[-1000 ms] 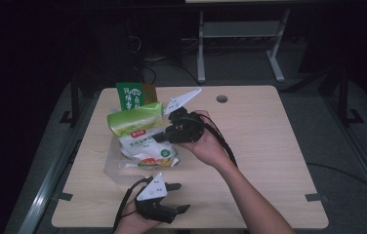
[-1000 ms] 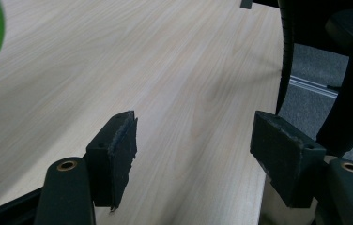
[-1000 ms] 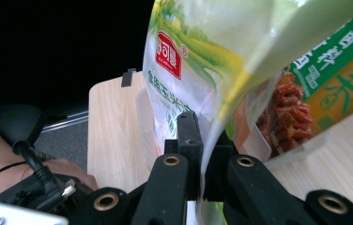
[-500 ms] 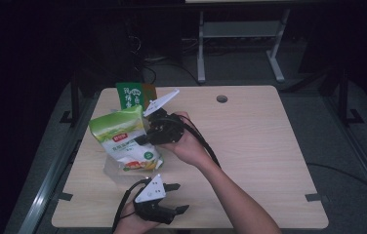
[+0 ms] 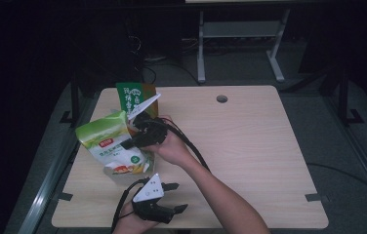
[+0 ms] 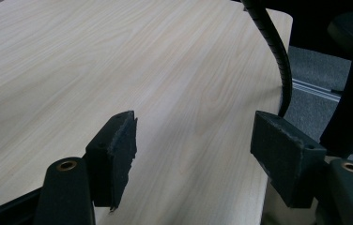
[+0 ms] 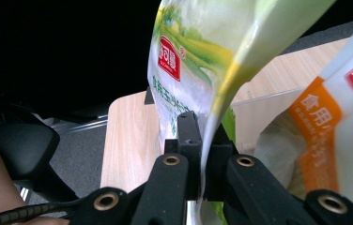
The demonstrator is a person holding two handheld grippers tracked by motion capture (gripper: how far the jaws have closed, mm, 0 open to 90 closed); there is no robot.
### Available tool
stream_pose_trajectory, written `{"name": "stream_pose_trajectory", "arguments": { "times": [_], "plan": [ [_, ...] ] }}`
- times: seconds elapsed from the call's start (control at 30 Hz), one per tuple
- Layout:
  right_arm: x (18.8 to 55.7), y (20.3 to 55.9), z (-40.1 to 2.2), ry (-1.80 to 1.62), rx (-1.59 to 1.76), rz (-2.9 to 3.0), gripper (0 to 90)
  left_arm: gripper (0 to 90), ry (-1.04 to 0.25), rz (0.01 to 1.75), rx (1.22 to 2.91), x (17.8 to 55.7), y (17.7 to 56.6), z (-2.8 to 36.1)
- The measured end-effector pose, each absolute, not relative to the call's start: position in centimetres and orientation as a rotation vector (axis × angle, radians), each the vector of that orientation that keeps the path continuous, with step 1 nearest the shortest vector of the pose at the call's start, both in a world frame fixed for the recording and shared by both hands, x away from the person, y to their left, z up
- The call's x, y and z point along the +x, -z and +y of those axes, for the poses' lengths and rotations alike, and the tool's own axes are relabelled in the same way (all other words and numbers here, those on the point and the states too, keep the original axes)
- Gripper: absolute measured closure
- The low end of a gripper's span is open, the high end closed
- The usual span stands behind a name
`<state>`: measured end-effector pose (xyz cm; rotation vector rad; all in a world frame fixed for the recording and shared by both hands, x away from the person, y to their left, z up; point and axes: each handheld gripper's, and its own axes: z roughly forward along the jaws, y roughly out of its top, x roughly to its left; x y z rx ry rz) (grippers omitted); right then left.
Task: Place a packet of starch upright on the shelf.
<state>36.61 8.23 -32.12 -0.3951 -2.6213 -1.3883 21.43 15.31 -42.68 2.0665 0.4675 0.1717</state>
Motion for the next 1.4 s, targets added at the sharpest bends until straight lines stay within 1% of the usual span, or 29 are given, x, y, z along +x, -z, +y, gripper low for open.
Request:
{"name": "stream_pose_trajectory", "arguments": {
  "times": [0.3,0.57,0.73,0.93,1.1,1.4],
  "plan": [
    [36.6,33.7,9.3,1.360,-0.385,-2.633,88.5,31.4,-0.161,0.467,2.065,21.6,42.8,15.4],
    [36.8,35.8,9.0,1.333,-0.411,-2.632,88.1,31.4,-0.155,0.481,2.064,21.6,43.0,15.3],
    [36.9,36.1,8.9,1.293,-0.395,-2.649,84.7,31.4,-0.152,0.484,2.071,21.7,43.1,15.3],
    [36.7,35.6,8.5,1.304,-0.390,-2.647,81.8,31.4,-0.155,0.479,2.075,21.8,43.2,15.3],
    [36.6,35.3,8.2,1.305,-0.390,-2.659,83.1,31.4,-0.150,0.491,2.069,21.9,43.2,15.4],
    [36.4,35.9,7.6,1.267,-0.389,-2.685,86.9,31.3,-0.152,0.511,2.067,22.0,43.2,15.4]
  ]
}}
